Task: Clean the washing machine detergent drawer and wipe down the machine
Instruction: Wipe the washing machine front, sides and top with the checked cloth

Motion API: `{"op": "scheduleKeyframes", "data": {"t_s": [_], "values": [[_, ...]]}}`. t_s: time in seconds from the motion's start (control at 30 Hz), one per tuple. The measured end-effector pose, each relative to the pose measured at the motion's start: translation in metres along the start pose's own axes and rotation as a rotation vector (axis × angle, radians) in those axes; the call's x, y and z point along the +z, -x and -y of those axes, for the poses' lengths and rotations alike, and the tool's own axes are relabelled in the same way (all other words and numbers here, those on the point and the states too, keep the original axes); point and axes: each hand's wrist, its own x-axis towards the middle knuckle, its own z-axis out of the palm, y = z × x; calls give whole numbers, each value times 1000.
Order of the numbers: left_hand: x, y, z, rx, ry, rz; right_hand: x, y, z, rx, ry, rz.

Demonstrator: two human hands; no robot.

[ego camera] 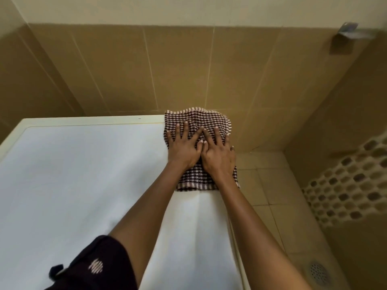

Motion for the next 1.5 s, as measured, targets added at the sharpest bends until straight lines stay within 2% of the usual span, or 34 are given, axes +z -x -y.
{"op": "scheduleKeyframes", "data": {"t_s": [0.4,0.7,0.83,1.1,1.37,1.5], "values": [[7,158,-14,147,66,26,-4,164,-8,118,133,-14],[3,274,33,134,49,46,9,274,38,90,162,38],[-4,315,66,52,25,50,15,306,73,12,132,69],[-5,381,114,-204,-52,-20,31,344,122,-306,42,156],[9,393,72,-352,-25,-98,28,343,82,-474,13,130],[13,386,36,-320,-23,-108,19,335,46,-471,29,105]]}}
